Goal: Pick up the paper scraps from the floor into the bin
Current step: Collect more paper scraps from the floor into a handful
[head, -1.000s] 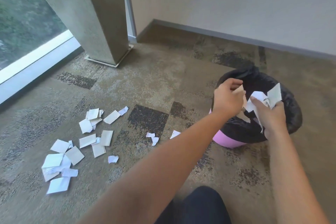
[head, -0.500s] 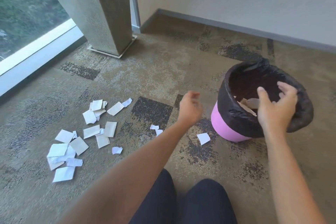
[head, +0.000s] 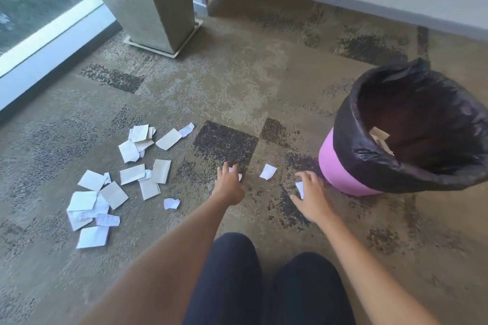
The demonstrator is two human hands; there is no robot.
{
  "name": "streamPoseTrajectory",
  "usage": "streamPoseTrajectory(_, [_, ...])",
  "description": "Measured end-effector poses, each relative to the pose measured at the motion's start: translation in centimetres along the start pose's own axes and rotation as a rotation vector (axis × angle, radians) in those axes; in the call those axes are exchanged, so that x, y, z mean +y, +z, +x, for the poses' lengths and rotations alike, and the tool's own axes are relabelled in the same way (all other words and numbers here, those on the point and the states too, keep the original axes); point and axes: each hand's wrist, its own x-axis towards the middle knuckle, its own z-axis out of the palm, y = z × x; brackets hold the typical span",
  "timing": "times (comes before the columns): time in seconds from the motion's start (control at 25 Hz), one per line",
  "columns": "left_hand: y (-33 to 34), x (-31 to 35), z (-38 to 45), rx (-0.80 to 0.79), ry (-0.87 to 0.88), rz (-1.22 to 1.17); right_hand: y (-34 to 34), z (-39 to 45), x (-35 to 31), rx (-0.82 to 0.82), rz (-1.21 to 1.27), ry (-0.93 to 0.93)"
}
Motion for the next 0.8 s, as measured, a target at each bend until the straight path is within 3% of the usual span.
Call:
streamPoseTrajectory(0.16, [0.3, -0.8, 1.6, -0.04, 0.055, 0.07, 2.0, 1.3, 2.9, -0.18, -0.246, 0.145])
streamPoseTrajectory(0.28, [0.4, 0.1, 2.2, -0.041, 0.053, 0.132, 2.6, 1.5, 2.5, -0.133, -0.27, 0.176])
streamPoseTrajectory(0.48, [0.6, 0.6, 1.5, 0.046, 0.079, 0.242, 4.1, 0.8, -0.3, 0.099, -0.068, 0.189])
streamPoseTrajectory(0.6, [0.2, -0.6, 1.5, 0.145, 0.144, 0.21, 3.6, 2.0, -1.5, 0.104, 0.073, 0.196])
streamPoseTrajectory(0.8, [-0.3, -1.8, 1.5, 0.171, 0.184, 0.226, 3.0, 5.2, -4.3, 0.04, 0.193, -0.002])
